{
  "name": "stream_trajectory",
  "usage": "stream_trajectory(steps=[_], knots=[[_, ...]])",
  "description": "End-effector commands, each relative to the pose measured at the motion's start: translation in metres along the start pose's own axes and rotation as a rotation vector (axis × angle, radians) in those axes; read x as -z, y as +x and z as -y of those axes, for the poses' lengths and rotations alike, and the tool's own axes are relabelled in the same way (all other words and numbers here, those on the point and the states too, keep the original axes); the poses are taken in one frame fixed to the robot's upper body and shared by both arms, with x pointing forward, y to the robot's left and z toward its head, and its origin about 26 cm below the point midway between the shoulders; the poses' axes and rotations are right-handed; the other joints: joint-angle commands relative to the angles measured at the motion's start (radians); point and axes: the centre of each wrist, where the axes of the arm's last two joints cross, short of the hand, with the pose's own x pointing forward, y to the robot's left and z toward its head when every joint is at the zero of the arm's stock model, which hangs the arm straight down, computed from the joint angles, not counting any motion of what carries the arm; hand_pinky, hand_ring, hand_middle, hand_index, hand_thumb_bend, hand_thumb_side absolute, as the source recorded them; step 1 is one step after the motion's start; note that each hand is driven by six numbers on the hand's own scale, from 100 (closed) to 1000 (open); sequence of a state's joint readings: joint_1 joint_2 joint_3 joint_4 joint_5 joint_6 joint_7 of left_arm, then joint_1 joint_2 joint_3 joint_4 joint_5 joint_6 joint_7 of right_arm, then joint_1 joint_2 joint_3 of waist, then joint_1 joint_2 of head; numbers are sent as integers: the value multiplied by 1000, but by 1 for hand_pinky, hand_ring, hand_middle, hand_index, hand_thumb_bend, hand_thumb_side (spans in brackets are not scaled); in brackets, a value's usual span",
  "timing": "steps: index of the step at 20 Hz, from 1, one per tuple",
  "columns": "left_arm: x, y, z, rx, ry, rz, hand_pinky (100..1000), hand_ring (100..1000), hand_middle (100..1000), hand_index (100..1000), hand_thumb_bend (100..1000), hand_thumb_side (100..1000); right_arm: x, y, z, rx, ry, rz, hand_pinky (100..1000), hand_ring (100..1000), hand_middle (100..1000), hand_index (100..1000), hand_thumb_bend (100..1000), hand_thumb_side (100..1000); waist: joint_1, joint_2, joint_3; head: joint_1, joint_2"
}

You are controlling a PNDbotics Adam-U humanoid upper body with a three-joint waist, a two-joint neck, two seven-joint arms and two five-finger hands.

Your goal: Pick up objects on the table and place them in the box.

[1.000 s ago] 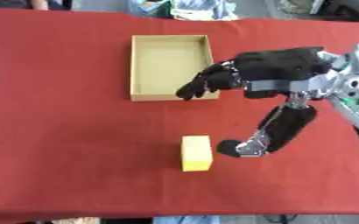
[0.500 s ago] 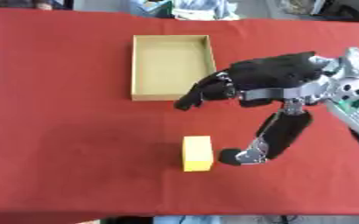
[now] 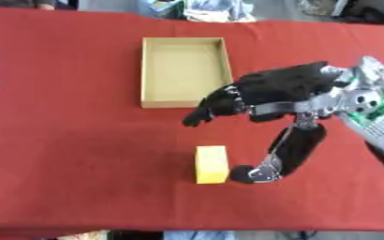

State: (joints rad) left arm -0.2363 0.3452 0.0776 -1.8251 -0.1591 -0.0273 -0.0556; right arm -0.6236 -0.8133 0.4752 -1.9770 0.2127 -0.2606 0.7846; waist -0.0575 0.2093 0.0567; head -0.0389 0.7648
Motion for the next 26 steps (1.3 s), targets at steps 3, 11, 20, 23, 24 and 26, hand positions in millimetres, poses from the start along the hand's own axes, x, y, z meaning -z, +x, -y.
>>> stream_trajectory(steps=[3,11,20,23,24,26], knots=[[3,5,-7,27,-4,22,654,520,581,717,257,613,1,-5,-1,1,11,-18,746,823,846,1000,302,375,2,-12,2,-3,3],[3,5,-7,24,-3,21,654,520,581,716,256,613,8,-18,-12,35,5,-37,739,819,842,1000,303,375,4,-13,3,-7,2],[3,5,-7,22,-2,21,655,520,581,716,254,614,16,-32,-26,79,9,-71,731,814,835,1000,304,376,6,-10,3,-9,4],[3,5,-7,21,-3,21,655,519,581,716,254,614,18,-35,-31,81,20,-76,733,815,835,1000,304,376,7,-10,2,-9,5],[3,5,-6,21,-3,21,655,519,581,716,254,614,19,-36,-32,80,25,-77,735,815,836,1000,305,376,7,-11,2,-10,5],[3,5,-6,21,-3,20,655,519,581,716,254,614,20,-37,-35,76,35,-78,734,815,836,1000,305,376,8,-11,2,-10,5]])
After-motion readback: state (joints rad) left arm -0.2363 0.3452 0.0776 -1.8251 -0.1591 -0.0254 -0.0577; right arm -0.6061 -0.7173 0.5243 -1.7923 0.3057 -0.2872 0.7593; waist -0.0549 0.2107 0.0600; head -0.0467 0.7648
